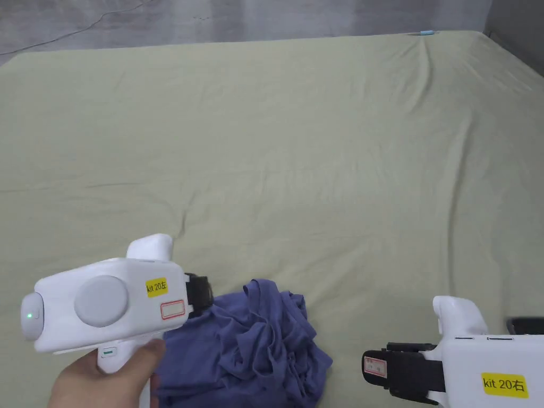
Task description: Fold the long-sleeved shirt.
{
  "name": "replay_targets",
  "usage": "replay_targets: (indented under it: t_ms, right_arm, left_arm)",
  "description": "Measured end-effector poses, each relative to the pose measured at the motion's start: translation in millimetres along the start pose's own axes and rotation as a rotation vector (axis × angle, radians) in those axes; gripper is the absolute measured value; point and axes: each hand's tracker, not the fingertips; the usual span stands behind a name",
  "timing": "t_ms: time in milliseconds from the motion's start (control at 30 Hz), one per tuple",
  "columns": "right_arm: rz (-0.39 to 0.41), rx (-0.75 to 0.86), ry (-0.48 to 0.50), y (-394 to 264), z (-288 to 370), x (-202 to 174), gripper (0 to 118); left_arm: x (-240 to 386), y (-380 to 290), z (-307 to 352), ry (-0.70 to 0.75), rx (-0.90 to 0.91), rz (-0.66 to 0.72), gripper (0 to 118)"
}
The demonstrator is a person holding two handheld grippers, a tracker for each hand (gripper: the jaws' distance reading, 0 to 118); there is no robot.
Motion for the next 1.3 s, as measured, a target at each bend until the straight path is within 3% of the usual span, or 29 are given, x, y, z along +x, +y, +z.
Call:
replay_targets:
  t_ms: [67, 200, 333, 467, 600, 700, 800, 933, 1133, 1167, 1233, 1300]
  right_arm:
    - [-0.005, -0.002, -0.013, -1, -1, 0, 0]
    - [-0.019, 0.0, -0.017, -5, 2, 2, 0]
    - [-0.029, -0.001, -0.046, -8, 5, 5, 0]
    - [-0.046, -0.001, -0.08, -8, 9, 10, 0]
    - [-0.068, 0.028, -0.092, -3, 18, 11, 0]
    - [-0.085, 0.058, -0.078, 5, 22, 9, 0]
    - [-0.084, 0.063, -0.055, 19, 11, 1, 0]
    - [-0.019, 0.031, 0.018, 42, -30, -30, 0]
    - [-0.041, -0.079, 0.078, 63, -118, -66, 0]
    - [-0.044, -0.102, 0.072, 63, -134, -65, 0]
    - [-0.07, -0.157, -0.03, 59, -156, -59, 0]
    - [-0.076, -0.215, -0.201, 49, -175, -42, 0]
  left_arm:
    - [2, -11, -23, 0.03, -0.087, -0.05, 0]
    - [32, -39, -67, -0.087, -0.249, -0.103, 0]
    - [98, -53, -66, -0.003, -0.195, -0.346, 0]
    - [140, -56, -67, -0.206, -0.223, -0.335, 0]
    - [154, -60, -73, -0.277, -0.298, -0.324, 0]
    - [129, -46, -48, -0.389, -0.239, -0.218, 0]
    - [77, -24, -20, -0.38, -0.181, -0.112, 0]
    - [-4, -4, 8, -0.19, -0.082, -0.023, 0]
    - [-85, -6, 12, -0.043, -0.089, 0.082, 0]
    - [-88, -9, 12, -0.037, -0.097, 0.089, 0]
    - [-97, -14, 9, -0.038, -0.11, 0.106, 0]
    - [-102, -17, 4, -0.046, -0.122, 0.118, 0]
